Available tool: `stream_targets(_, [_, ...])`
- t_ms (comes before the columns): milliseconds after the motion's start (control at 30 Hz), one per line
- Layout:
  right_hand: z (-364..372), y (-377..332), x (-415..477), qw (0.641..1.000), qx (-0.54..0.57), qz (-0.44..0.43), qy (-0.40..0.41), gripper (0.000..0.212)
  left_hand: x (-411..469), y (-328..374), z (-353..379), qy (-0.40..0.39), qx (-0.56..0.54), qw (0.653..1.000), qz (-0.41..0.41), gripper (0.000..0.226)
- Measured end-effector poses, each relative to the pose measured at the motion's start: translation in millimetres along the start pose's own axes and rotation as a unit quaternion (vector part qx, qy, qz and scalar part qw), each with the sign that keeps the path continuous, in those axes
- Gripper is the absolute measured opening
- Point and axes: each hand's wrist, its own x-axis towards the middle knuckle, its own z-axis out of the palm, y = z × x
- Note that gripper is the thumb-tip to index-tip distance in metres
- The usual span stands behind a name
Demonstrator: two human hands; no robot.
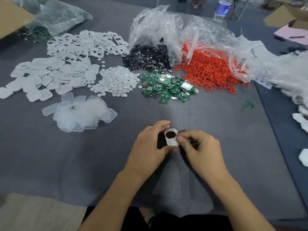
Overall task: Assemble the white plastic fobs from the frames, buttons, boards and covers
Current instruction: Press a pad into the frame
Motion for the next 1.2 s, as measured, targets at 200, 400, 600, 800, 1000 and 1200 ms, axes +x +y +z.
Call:
stream_targets(200, [12.8,-31.7,-4.2,0.996,0.027,-0.025,0.075,0.015,-9.4,1.3,-19.7,0.016,-0.045,0.999,-0.021,0.069])
stream_targets(400, [92.8,-95.1,19.9,0.995,0.022,-0.078,-0.064,0.029,-36.4,-25.7,-75.2,0.299,0.008,0.950,-0.090,0.027])
stream_targets(600, [148.9,-121.9,47.9,0.987,-0.027,-0.068,-0.142,0.040,-23.2,-43.3,-98.0,0.272,0.045,0.951,-0.141,0.028])
stream_targets(800, [154.7,-117.6,47.6,0.993,-0.012,-0.073,-0.087,0.022,-17.0,-48.0,-99.8,0.288,0.005,0.944,-0.163,0.027])
stream_targets(1000, [130.2,-116.4,42.2,0.988,0.156,-0.016,0.004,0.018,-19.0,-40.0,-99.2,0.308,-0.065,0.940,-0.135,0.023])
stream_targets(1200, [82.4,-110.3,23.9,0.929,0.355,0.092,-0.060,0.007,-13.7,-14.3,-93.2,0.222,-0.280,0.926,-0.121,0.030])
